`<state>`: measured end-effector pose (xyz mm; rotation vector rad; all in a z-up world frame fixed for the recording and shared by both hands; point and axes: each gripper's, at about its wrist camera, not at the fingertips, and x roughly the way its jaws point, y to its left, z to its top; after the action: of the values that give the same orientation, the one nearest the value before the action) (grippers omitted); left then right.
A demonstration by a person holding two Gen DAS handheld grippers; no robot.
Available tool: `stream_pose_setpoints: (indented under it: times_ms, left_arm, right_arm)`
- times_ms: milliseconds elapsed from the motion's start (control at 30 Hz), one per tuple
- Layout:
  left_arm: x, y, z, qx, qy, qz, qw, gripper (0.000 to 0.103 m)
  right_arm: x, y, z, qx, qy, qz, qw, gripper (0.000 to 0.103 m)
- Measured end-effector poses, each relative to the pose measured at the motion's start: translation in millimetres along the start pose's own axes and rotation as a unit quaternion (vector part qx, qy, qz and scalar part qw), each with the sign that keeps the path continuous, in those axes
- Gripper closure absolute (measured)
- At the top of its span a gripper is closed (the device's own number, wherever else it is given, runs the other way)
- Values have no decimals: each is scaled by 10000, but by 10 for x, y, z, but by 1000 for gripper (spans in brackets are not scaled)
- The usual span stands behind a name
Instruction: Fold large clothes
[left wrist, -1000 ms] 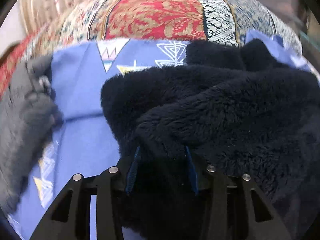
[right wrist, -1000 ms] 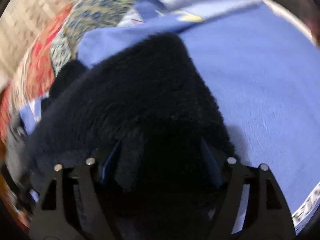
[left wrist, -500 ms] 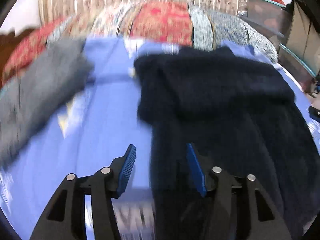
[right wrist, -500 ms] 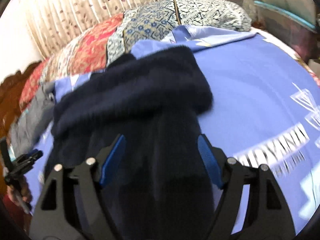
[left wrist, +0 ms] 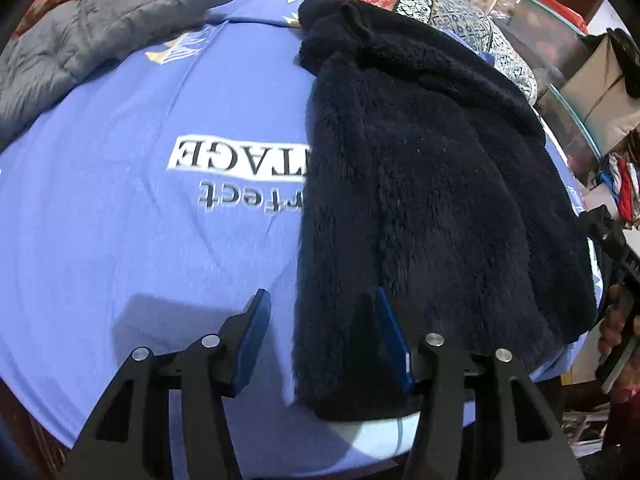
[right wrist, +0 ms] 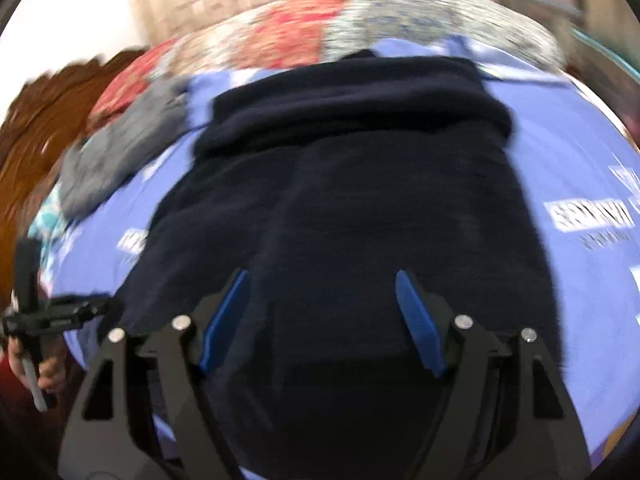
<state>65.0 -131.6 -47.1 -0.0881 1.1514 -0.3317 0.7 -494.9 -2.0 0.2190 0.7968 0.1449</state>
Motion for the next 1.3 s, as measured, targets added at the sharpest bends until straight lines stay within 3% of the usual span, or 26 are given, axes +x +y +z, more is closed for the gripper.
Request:
stream_pose_setpoints:
  times_ms: [167, 233, 333, 533, 767, 1033, 1300]
  left_arm:
    - [-106, 17, -140, 53, -67, 11, 10000, 29]
    - [-98, 59, -199, 57, -55, 23, 10000, 29]
    - [-53, 129, -277, 28, -45, 102, 9999, 29]
    - [31, 209, -324, -88, -18, -17, 10000, 25]
    - [86, 64, -387, 393, -58, 161, 9991, 14]
    - [103, 161, -364, 215, 59, -382, 9990, 5]
    - [124, 87, -384, 245, 37, -382, 9990, 3]
  right_arm:
    - [300, 460, -215, -495, 507, 209, 9973, 32]
    - [495, 497, -374, -610, 862, -137, 9943, 32]
    - [535, 473, -552, -642, 584, -175, 9961, 28]
    - [569, 405, -512, -250, 598, 46, 9979, 19]
    - [574, 429, -536, -236, 391, 32, 9990, 14]
    - [611, 408, -498, -230, 591, 257, 9977, 6]
    - [655, 360, -464, -207, 722, 345, 9966, 6]
